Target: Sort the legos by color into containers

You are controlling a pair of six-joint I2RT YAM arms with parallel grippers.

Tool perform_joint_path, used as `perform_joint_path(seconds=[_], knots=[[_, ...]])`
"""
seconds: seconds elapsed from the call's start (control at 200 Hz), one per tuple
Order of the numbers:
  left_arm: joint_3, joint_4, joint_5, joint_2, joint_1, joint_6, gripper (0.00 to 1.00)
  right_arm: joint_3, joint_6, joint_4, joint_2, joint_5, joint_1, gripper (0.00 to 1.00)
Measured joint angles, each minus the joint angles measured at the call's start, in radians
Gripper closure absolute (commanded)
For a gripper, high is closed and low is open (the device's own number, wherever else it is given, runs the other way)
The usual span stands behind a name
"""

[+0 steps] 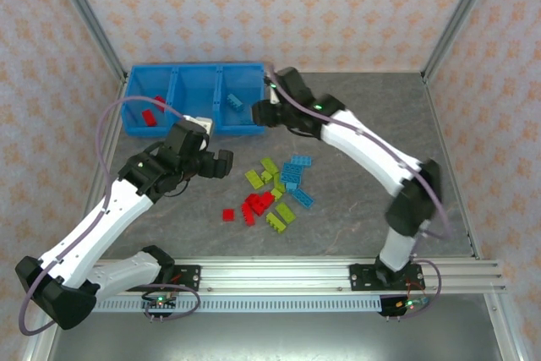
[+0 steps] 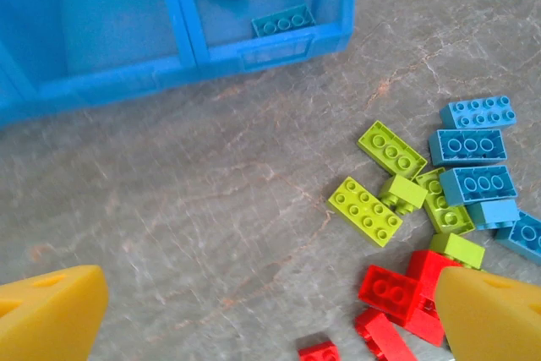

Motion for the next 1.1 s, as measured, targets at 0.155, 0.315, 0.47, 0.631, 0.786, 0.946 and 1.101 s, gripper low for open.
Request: perform_joint_path(seconds=[0.155,0.315,0.47,0.631,0.786,0.946,1.101], knots=[[-0.120,-0.011,0.040,-0.016,-0.014,-0.215,0.05,-0.308,0.021,0.008,-0.335,-0.100,0.000,0.34],[-0.294,-0.006,0.075,-0.017,-0.108,-0.376,0.14,-0.529,0.059,-0.021,-0.484,-0.171,0.000,0.30],[-0.406,0.044,0.118,0.063,-0.182,-0.457,0.20,-0.615,0.068,-0.064,-0.505,-0.167,0.000,0.29],[-0.413,0.138,0.138,0.188,-0.216,-0.475,0.25,-0.616,0.076,-0.062,-0.505,-0.159,0.000,0.29],[-0.413,0.214,0.134,0.268,-0.216,-0.476,0.35,-0.616,0.090,-0.061,-0.505,-0.152,0.000,0.29],[-0.414,0.240,0.102,0.322,-0.216,-0.477,0.47,-0.616,0.103,-0.061,-0.505,-0.153,0.000,0.29],[-0.431,0.264,0.072,0.339,-0.216,-0.489,0.60,-0.616,0.112,-0.061,-0.505,-0.186,0.000,0.28]])
